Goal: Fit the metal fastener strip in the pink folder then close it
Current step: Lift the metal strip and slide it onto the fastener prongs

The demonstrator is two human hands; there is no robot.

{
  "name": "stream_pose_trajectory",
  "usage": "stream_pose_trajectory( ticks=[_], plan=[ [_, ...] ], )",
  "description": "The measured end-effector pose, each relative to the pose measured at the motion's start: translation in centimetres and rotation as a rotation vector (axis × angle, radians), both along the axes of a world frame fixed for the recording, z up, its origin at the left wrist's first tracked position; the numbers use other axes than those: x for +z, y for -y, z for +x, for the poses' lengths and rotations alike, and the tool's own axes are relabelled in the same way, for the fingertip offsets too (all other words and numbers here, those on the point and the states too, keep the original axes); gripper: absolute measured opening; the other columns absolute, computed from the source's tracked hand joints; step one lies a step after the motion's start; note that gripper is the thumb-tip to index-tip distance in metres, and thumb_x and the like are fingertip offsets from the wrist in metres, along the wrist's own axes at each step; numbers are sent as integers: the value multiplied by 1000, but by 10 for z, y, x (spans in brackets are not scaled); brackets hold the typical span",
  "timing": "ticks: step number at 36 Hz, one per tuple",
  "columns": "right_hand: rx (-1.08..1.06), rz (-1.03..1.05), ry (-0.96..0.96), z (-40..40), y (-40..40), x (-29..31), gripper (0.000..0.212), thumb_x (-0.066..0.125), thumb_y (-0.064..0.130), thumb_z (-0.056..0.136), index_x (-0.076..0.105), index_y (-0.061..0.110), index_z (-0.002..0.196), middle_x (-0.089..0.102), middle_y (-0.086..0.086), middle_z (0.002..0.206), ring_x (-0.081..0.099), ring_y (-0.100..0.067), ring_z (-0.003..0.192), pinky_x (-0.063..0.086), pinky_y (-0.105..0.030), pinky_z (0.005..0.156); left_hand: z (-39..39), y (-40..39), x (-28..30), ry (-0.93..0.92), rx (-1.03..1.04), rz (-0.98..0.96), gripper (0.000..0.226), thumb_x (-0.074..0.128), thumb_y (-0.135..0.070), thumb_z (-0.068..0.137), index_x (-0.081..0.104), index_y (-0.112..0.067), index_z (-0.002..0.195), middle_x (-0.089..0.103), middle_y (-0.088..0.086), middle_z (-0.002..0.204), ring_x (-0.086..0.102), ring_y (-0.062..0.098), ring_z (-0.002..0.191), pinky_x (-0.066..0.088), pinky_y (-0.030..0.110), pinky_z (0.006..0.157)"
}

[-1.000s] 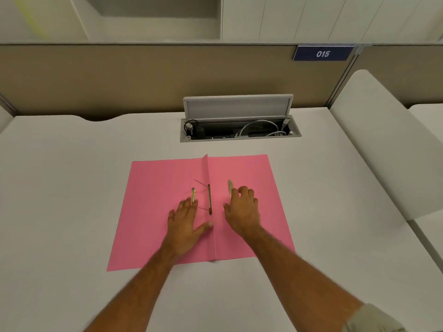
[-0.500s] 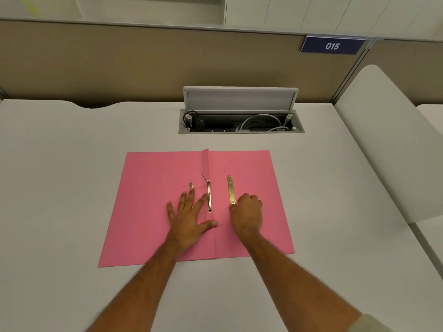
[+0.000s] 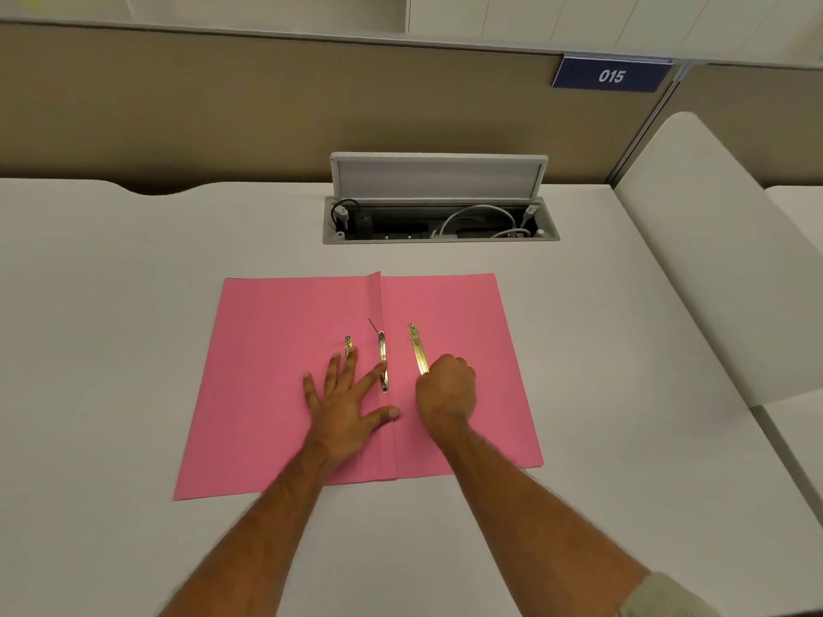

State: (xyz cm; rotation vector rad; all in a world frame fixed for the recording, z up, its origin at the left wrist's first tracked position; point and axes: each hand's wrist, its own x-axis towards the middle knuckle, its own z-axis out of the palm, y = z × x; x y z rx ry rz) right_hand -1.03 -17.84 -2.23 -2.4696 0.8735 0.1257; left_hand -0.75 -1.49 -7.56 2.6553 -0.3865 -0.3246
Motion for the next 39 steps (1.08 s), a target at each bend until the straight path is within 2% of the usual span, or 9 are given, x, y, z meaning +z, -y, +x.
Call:
stream_pose_trajectory(
  ticks=[9,17,22,27,33,39],
  plan=[
    [-6,48,9,6,18,-2,17,66,13,89,73,7,103,72,-11,98,68,-27,91,61,-41,79,-1,-1,1,-10,-10,-7,87,30,-89,73,15,-54,152,-18,-12,162,-21,15,152,-23,59,115],
    [96,18,102,14,56,-1,16,67,14,90,73,17,105,72,-4,103,65,-23,96,51,-44,95,1,-1,3,-45,-22,0,85,37,-85,77,15,-54,152,-24,-15,157,-21,18,153,-23,59,114],
    [117,43,202,10,72,0,21,65,13,92,71,10,113,69,-8,107,63,-25,96,51,-50,94,2,-1,4,-55,-29,6,85,35,-86,76,14,-54,152,-25,-14,157,-21,19,153,-24,59,113],
    [36,47,147,0,70,3,43,81,28,80,69,13,118,66,-7,110,63,-27,100,53,-47,93,3,-1,2,-50,-22,1,85,34,-87,75,16,-55,152,-24,-16,157,-20,18,153,-23,60,113],
    [-43,52,166,-12,63,-6,29,80,23,82,74,10,107,66,-9,102,62,-29,95,54,-47,89,3,0,1,-45,-14,-10,83,39,-85,76,19,-55,151,-15,-11,164,-19,19,153,-21,61,114],
    [-69,69,221,-13,66,-11,20,74,17,88,77,7,105,68,-9,101,63,-25,90,56,-37,82,3,0,3,-53,-13,-8,82,40,-84,77,18,-56,151,-13,-9,167,-18,20,154,-21,62,115]
  ],
)
